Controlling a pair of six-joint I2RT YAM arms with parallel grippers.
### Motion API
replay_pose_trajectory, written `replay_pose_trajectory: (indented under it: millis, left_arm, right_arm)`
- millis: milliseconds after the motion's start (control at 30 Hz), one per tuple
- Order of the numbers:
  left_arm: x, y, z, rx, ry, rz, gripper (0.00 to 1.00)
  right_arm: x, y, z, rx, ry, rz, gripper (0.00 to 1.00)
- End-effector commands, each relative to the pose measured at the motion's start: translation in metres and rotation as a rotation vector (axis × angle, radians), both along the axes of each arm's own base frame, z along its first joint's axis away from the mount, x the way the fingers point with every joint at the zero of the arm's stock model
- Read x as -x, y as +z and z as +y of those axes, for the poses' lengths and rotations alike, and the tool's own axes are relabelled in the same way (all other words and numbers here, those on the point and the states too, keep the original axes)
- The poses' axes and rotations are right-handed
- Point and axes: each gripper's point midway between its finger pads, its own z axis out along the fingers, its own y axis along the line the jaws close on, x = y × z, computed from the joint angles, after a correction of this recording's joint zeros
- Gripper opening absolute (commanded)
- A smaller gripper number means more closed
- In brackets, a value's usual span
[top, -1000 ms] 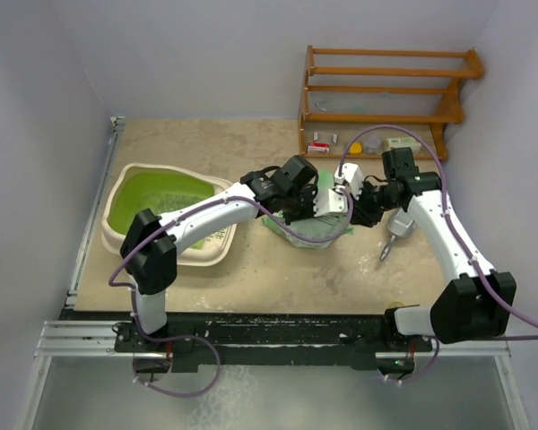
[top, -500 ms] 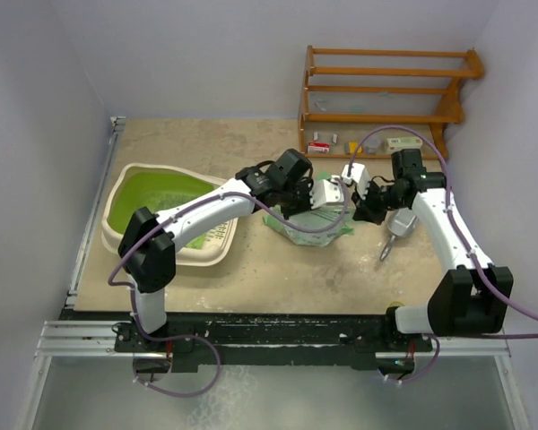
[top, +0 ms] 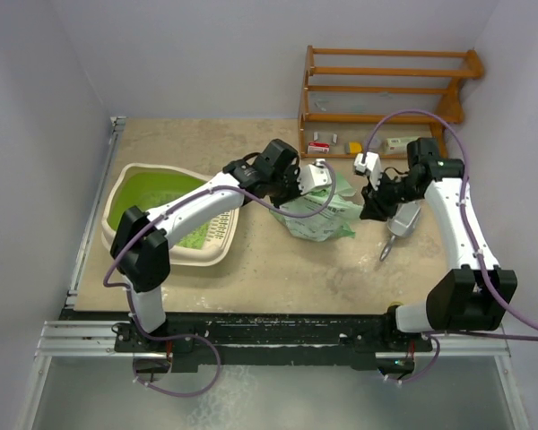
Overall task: Fill the litter box with clean litter
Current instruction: Close the cat litter bag at the center of the board, then pick up the clamp at the center of the board.
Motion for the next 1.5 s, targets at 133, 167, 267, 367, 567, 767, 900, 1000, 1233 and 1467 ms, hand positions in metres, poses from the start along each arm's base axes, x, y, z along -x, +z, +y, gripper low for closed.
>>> replay_pose_trajectory:
  millis: [133, 167, 267, 367, 567, 767, 900, 1000, 1233, 1467]
  left_arm:
    - [-0.019, 0.056, 0.019, 0.085, 0.097, -0.122, 0.16]
    - [-0.018, 0.060, 0.018, 0.100, 0.096, -0.121, 0.21]
    - [-0.017, 0.072, 0.017, 0.139, 0.111, -0.127, 0.36]
    - [-0.025, 0.088, 0.018, 0.179, 0.198, -0.131, 0.64]
    - [-0.035, 0.144, 0.013, 0.308, 0.332, -0.123, 0.70]
    - [-0.030, 0.206, 0.021, 0.510, 0.415, -0.174, 0.70]
    - [-0.021, 0.237, 0.035, 0.628, 0.463, -0.210, 0.67]
    - [-0.014, 0.244, 0.040, 0.667, 0.503, -0.173, 0.66]
    - [0.021, 0.252, 0.065, 0.726, 0.476, -0.180, 0.67]
    - [0.036, 0.239, 0.093, 0.719, 0.544, -0.188, 0.67]
  right_arm:
    - [-0.007, 0.063, 0.000, -0.037, -0.109, -0.103, 0.33]
    - [-0.013, 0.069, -0.001, -0.040, -0.142, -0.136, 0.33]
    - [-0.030, 0.081, -0.007, -0.052, -0.268, -0.178, 0.40]
    - [-0.046, 0.081, -0.015, -0.051, -0.418, -0.099, 0.41]
    - [-0.072, 0.087, -0.027, -0.044, -0.568, -0.072, 0.38]
    - [-0.104, 0.089, -0.069, 0.071, -0.768, -0.239, 0.46]
    - [-0.115, 0.071, -0.086, 0.145, -0.829, -0.233, 0.48]
    - [-0.126, 0.043, -0.102, 0.223, -0.856, -0.207, 0.48]
    - [-0.155, -0.033, -0.156, 0.346, -0.991, -0.025, 0.48]
    - [-0.177, -0.046, -0.188, 0.225, -1.164, 0.049, 0.50]
